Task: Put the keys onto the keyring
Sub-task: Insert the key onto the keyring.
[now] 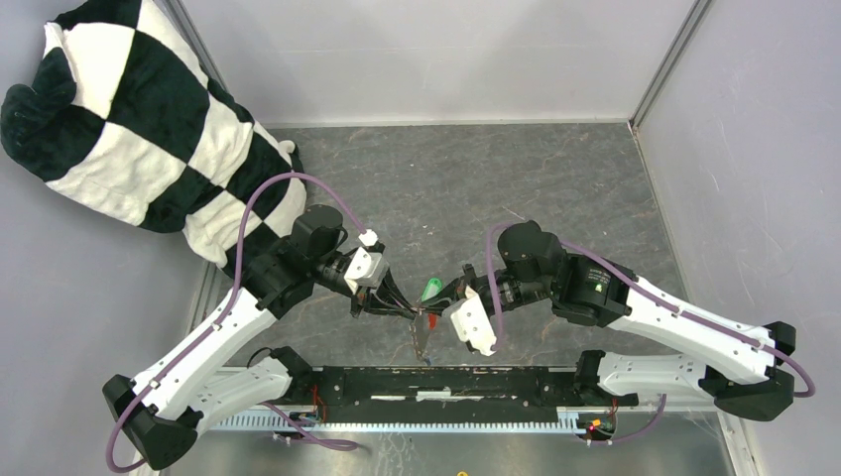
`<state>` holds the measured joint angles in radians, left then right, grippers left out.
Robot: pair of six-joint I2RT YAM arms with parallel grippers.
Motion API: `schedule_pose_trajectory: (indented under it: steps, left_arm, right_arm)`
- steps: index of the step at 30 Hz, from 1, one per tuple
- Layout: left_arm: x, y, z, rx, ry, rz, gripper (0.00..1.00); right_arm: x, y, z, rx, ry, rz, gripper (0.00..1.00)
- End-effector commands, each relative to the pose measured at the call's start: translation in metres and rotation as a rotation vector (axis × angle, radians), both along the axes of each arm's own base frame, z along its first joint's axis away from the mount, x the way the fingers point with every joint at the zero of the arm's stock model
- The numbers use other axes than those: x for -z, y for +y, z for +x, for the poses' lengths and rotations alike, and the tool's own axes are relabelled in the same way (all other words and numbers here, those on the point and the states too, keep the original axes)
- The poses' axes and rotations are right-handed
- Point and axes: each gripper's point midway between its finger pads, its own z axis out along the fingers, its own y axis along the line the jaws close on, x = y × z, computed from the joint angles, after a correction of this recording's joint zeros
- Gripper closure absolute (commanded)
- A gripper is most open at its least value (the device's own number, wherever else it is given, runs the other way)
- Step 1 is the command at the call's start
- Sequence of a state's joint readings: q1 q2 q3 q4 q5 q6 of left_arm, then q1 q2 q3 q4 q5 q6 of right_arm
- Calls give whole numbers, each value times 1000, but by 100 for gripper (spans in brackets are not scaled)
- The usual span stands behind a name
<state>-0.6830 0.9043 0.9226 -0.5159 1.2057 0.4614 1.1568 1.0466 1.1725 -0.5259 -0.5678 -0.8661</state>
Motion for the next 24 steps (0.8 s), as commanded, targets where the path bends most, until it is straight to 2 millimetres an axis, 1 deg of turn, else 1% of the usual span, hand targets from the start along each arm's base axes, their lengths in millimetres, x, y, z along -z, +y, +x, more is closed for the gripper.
schedule_pose_trajectory:
  steps: [1,6,12,19,24]
  left_arm:
    - [-10,-2,1,-3,-13,-27,98]
    - [-12,-1,-2,6,-25,-37,98]
    - [-14,-1,-3,12,-24,-41,98]
    - [-14,-1,-3,13,-21,-41,98]
    - [-13,-1,-2,10,-18,-37,98]
  right_arm:
    - [-20,3,-9,-45,-18,49,99]
    - [-5,0,-3,-6,-15,3,99]
    - [2,-5,2,24,-24,-14,100]
    - [6,-7,2,31,-21,-31,100]
    - [3,-7,1,24,-18,-20,99]
